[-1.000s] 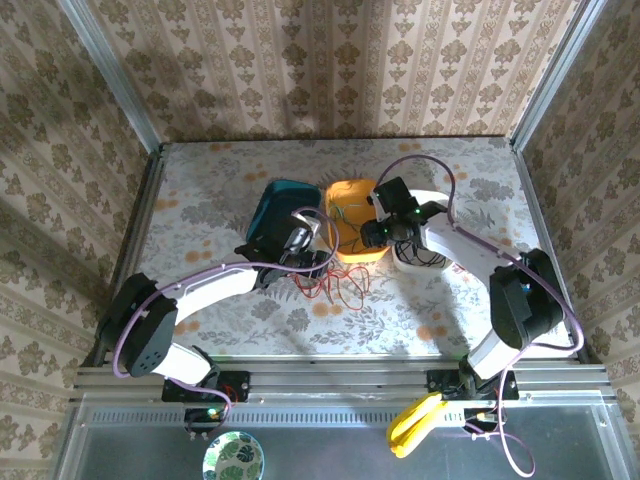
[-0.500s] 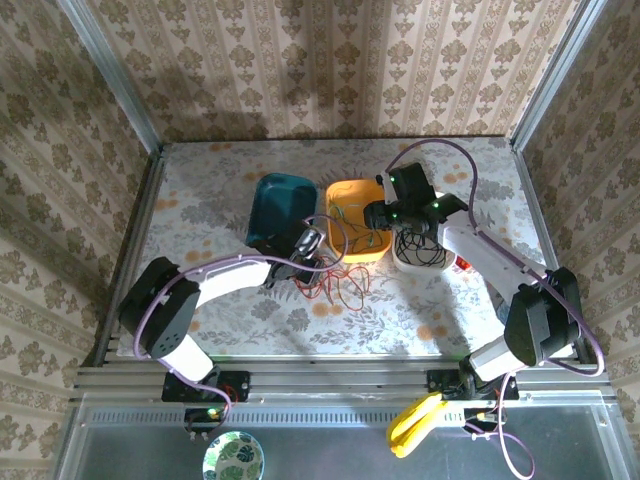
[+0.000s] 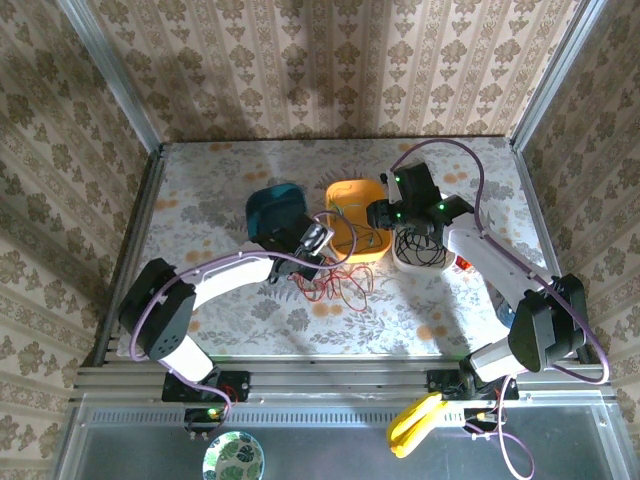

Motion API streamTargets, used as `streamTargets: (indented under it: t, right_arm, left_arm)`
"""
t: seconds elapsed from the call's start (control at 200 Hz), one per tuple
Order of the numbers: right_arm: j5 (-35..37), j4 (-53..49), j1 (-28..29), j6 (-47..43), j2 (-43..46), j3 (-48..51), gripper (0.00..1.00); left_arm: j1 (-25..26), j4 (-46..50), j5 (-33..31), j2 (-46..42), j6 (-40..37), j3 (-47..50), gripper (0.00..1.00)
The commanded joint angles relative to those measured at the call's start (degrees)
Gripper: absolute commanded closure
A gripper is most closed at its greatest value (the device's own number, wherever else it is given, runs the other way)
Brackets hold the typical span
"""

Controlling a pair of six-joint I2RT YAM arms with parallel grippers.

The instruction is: Untangle the cables

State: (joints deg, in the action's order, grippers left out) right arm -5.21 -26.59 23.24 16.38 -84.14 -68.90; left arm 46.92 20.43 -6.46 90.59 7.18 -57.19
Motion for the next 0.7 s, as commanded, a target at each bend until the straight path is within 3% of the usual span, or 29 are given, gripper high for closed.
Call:
streamTargets:
  t: [0.0,0.135,0.24,0.695]
  right_arm:
    - [-1.20,1.72,-0.29,0.96,1.01,0.60,0.55]
    - [-1.12,1.67,-0.39,0.72,0.82,0.59,0.55]
    - [-1.30,1.95,-0.39,0.83,0.82,0.94,0.55]
    - [-0.64,0.94,-0.45,0.46,2.04,1.65,0.55]
  left_arm:
    - [0.19,2.43,1.27,-3.87,-3.43,-2.56,1.00]
    - [0.08,2.44,5.26,-5.71,-6.97,-2.34,1.00]
    - [-0.28,2.07,4.92,-4.52,-9.82,-1.53,1.00]
    - [-7.36,2.69,6.19,10.84,-21.38,-14.82,1.00]
